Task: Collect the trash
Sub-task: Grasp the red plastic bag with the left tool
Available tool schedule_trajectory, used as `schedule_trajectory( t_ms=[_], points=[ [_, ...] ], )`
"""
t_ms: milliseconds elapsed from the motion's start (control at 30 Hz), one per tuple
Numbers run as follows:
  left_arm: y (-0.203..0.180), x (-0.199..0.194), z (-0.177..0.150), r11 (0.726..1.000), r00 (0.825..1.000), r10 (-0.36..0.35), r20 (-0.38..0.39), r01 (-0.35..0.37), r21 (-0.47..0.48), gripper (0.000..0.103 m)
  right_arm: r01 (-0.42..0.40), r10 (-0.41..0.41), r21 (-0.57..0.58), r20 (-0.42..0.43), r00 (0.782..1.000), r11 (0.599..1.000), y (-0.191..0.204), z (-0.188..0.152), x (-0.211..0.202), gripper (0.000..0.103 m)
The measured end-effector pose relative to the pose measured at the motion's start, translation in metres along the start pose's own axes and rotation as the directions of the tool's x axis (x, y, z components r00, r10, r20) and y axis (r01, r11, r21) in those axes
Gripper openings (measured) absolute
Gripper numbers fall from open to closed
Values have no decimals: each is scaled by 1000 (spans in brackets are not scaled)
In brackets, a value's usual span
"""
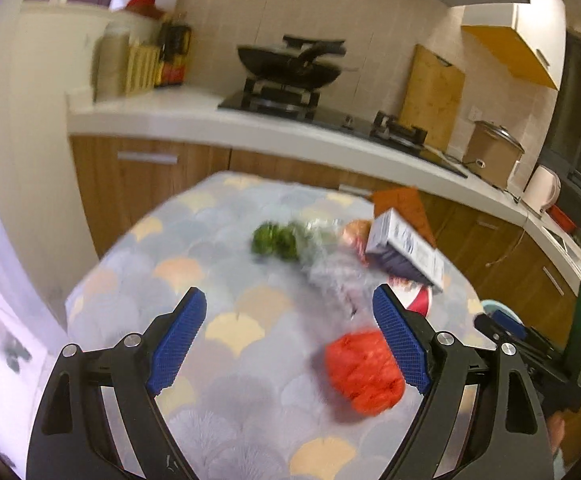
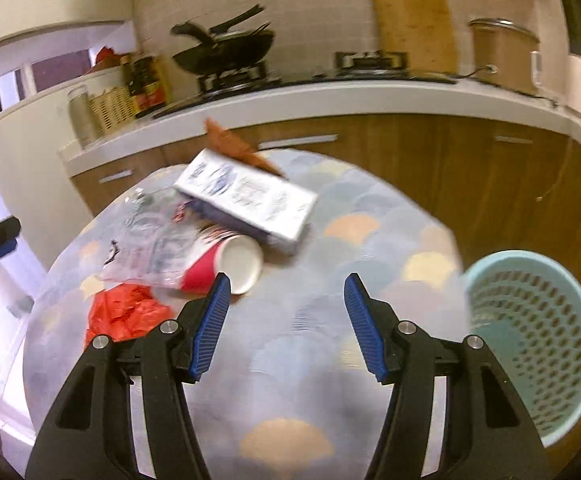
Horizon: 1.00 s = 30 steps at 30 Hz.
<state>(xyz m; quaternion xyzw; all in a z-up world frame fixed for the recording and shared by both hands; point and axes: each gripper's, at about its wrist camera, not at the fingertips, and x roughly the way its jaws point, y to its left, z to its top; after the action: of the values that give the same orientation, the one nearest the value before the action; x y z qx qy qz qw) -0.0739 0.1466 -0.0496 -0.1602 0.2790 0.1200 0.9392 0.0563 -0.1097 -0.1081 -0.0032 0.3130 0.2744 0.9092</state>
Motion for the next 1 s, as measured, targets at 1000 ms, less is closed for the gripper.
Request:
schedule_trajectory(
  t_ms=[1000],
  points=[
    [-57, 73, -56, 974, 967, -124, -223, 161, 156, 50, -81, 79, -20, -89, 993, 997, 12, 34, 43, 55]
  ],
)
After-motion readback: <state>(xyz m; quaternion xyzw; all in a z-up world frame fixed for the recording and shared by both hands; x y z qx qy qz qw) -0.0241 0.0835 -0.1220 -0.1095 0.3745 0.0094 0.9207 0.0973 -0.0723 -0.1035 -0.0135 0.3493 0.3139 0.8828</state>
